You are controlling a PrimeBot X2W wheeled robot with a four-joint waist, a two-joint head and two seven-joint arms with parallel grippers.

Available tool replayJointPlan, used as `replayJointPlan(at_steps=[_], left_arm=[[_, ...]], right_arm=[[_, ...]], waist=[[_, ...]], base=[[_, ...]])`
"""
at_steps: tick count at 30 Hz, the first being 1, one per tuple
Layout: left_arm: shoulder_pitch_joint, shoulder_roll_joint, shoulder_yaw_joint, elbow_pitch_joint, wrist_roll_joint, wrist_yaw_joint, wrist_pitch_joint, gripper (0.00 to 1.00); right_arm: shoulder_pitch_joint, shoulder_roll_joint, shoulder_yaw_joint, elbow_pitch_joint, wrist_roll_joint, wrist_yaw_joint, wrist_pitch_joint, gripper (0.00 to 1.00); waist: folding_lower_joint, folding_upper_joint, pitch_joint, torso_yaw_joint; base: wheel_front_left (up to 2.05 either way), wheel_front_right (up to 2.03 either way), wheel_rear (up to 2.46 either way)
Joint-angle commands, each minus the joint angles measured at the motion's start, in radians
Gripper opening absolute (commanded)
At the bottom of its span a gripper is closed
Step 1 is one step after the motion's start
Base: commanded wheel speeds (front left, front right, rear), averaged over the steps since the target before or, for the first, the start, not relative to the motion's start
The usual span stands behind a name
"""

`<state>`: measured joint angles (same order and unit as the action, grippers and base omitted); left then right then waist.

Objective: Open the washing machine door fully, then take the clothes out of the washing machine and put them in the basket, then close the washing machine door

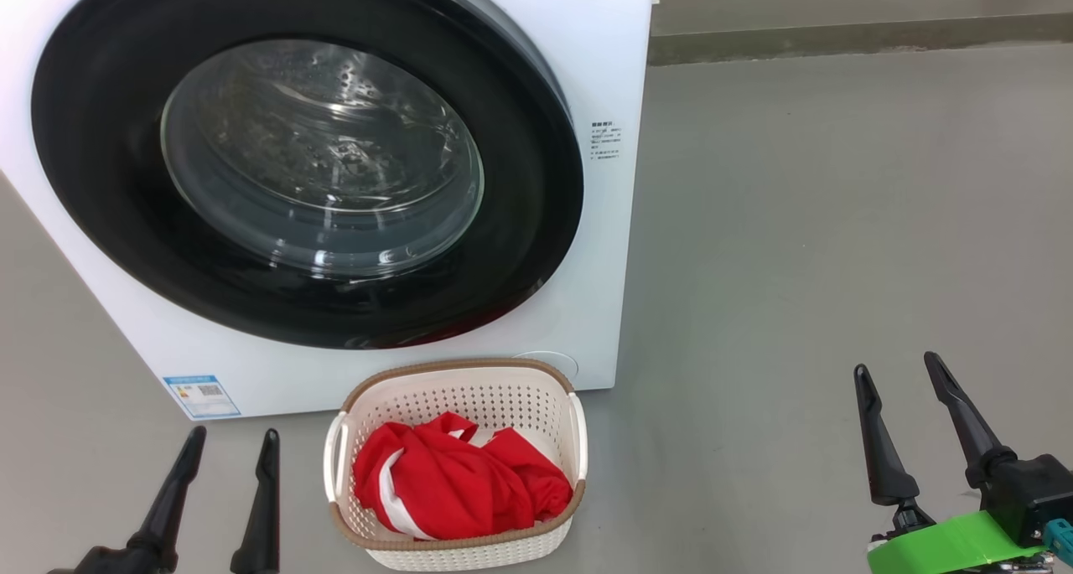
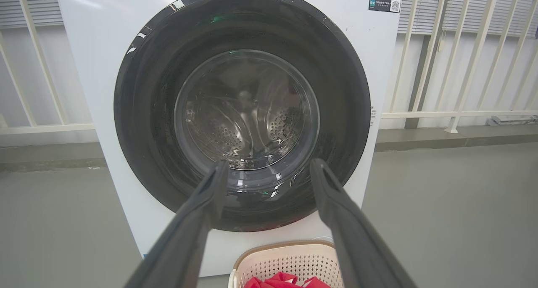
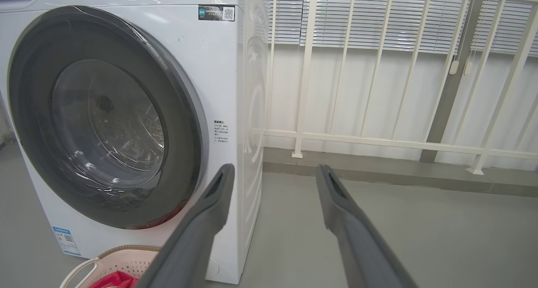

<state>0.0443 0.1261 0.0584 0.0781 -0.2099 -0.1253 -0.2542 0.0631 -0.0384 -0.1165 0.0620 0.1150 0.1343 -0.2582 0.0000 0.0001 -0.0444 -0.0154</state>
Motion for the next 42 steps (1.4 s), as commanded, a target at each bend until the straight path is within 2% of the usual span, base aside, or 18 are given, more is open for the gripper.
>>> replayJointPlan(at_steps=[1, 9, 10, 18, 21, 26, 42], left_arm=[[-0.019, 0.009, 0.038, -0.029, 0.007, -0.005, -0.008, 1.0], [-0.017, 0.008, 0.036, -0.029, 0.033, -0.005, -0.008, 1.0], [0.0, -0.005, 0.0, 0.0, 0.026, 0.0, 0.0, 0.0], [0.017, -0.037, -0.007, 0.071, -0.004, 0.001, 0.017, 0.0], [0.013, -0.038, -0.005, 0.073, -0.049, 0.001, 0.029, 0.0], [0.006, -0.04, -0.003, 0.077, -0.106, 0.001, 0.042, 0.0], [-0.015, -0.045, 0.004, 0.088, -0.277, 0.0, 0.084, 0.0]], right_arm=[[-0.013, -0.012, 0.025, -0.03, 0.009, -0.004, -0.004, 1.0], [-0.013, -0.012, 0.042, -0.03, 0.029, -0.004, -0.004, 1.0], [0.0, 0.001, 0.017, 0.0, 0.017, 0.0, 0.0, 0.0], [0.02, 0.017, 0.027, 0.074, 0.046, 0.0, 0.009, 0.0], [0.014, 0.015, 0.028, 0.076, 0.095, 0.0, 0.019, 0.0], [0.007, 0.012, 0.029, 0.081, 0.156, 0.0, 0.032, 0.0], [-0.017, 0.005, 0.031, 0.095, 0.337, -0.001, 0.073, 0.0]], waist=[[0.0, -0.0001, 0.0, 0.001], [0.0, -0.0001, 0.007, 0.004], [0.0, -0.0001, 0.007, 0.004], [0.0002, -0.0001, 0.008, 0.005], [0.0023, -0.0001, 0.008, 0.005], [0.0002, -0.0001, 0.011, 0.005], [0.0, -0.0001, 0.016, 0.007]], base=[[0.0, 0.0, 0.0], [0.0, 0.0, 0.0], [0.0, 0.0, 0.0], [0.0, 0.0, 0.0], [0.0, 0.0, 0.0], [0.0, 0.0, 0.0], [0.0, 0.0, 0.0]])
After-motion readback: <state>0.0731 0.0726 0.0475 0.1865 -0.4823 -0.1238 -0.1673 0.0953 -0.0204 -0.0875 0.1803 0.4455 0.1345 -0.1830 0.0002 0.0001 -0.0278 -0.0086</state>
